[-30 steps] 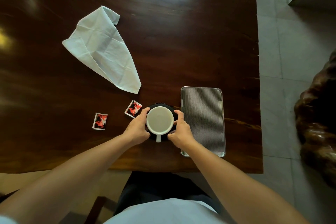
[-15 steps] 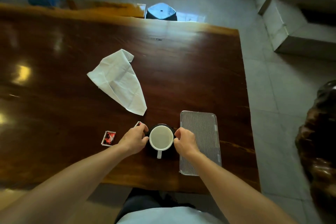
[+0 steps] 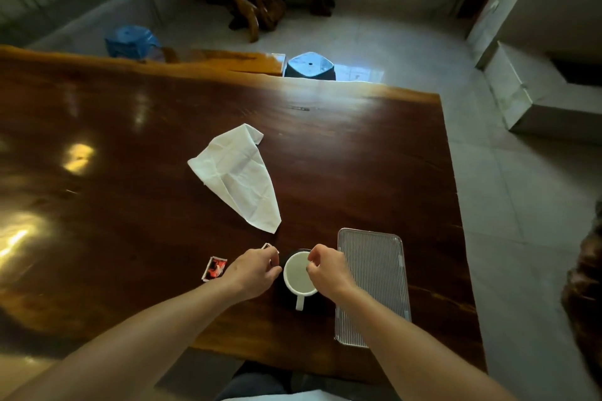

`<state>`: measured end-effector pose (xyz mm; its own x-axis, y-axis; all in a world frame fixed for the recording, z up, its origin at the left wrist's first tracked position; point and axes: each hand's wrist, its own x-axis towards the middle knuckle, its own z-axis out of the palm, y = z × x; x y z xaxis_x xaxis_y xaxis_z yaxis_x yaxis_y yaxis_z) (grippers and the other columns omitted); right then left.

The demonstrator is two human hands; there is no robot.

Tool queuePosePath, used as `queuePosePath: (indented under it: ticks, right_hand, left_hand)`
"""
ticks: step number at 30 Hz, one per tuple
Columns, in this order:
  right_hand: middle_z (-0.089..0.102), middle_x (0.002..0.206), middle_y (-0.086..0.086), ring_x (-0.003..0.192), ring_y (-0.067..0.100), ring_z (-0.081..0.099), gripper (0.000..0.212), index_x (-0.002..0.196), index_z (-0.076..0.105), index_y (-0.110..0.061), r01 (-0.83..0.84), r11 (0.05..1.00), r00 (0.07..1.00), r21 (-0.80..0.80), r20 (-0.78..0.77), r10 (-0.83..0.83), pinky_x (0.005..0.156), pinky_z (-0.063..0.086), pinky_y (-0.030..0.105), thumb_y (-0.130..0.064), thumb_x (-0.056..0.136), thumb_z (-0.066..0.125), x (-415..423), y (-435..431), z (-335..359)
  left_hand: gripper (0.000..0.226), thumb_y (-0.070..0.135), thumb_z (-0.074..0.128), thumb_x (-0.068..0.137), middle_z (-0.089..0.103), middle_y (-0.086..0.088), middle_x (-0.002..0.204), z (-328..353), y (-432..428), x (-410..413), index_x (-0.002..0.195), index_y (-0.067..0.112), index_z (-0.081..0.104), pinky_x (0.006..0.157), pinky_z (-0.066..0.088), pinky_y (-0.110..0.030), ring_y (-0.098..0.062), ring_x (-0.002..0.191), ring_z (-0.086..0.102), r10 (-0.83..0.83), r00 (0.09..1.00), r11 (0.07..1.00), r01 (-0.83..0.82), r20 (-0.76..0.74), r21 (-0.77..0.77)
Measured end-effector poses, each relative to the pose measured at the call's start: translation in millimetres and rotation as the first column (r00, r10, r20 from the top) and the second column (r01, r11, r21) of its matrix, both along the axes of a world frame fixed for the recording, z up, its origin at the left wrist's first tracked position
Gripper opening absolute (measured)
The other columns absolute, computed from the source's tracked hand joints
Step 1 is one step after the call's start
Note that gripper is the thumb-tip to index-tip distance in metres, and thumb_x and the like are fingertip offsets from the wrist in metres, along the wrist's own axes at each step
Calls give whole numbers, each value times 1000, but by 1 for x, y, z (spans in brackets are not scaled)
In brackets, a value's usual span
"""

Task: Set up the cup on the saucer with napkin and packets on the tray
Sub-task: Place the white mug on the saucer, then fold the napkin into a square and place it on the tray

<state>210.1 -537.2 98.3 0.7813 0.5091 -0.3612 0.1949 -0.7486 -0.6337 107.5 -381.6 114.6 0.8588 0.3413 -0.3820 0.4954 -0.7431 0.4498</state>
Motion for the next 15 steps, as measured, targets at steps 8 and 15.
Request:
queuePosePath:
  ticks: [8, 15]
  right_hand:
    - [70, 96, 3, 92, 24, 65, 13, 93, 68, -18, -77, 997, 997, -29, -25, 77, 79, 53, 36, -22, 88, 58, -10, 40, -2]
    - [64, 80, -5, 79, 17, 61, 8, 84, 65, -23, -46, 998, 999, -45, -32, 44, 62, 45, 28, -27, 89, 61, -12, 93, -4]
  left_hand:
    - [14, 33, 55, 96, 70, -3, 98, 7, 21, -20, 100, 21, 62, 76, 52, -38, -23, 89, 65, -14, 999, 999, 16, -29, 50]
    - [14, 33, 52, 94, 67, -2, 99, -9, 88, -13, 100, 23, 59, 75, 55, -41, -25, 89, 65, -131, 983, 988, 140, -131, 64]
